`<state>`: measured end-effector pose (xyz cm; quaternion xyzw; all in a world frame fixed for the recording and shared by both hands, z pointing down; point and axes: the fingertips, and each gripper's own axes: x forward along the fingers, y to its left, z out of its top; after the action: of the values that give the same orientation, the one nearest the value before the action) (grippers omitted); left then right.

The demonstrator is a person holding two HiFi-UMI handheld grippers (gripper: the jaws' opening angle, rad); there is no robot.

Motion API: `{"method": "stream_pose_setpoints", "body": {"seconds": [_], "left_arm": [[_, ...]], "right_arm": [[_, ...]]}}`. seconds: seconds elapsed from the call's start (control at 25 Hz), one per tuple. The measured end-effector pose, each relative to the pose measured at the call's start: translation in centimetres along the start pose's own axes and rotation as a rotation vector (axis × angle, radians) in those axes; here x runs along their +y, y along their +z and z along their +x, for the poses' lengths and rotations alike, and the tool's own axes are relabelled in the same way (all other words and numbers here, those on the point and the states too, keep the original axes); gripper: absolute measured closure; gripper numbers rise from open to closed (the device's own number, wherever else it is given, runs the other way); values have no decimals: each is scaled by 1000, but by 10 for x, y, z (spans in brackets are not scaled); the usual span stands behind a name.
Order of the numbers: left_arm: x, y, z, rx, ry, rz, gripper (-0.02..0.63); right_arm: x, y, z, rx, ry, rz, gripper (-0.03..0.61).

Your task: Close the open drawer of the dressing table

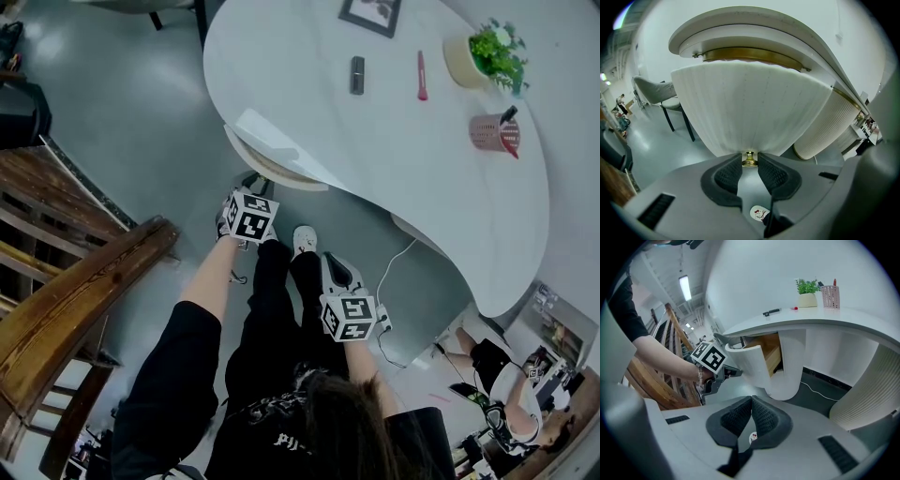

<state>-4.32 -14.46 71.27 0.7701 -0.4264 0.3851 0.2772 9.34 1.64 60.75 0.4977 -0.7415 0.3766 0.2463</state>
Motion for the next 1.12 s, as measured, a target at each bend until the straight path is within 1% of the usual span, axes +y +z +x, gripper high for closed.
{"method": "stream_pose_setpoints", "body": {"seconds": [0.52, 0.72, 1.12], "left_arm": [[0, 17, 10, -20, -8, 9, 497], [0, 23, 15, -40, -14, 10, 497], [0, 36, 22, -90, -35, 40, 497]], "right_arm": [[6, 8, 0, -28, 21, 9, 552], [4, 11, 3, -33, 16, 10, 552], [5, 13, 10, -37, 13, 11, 552]]}}
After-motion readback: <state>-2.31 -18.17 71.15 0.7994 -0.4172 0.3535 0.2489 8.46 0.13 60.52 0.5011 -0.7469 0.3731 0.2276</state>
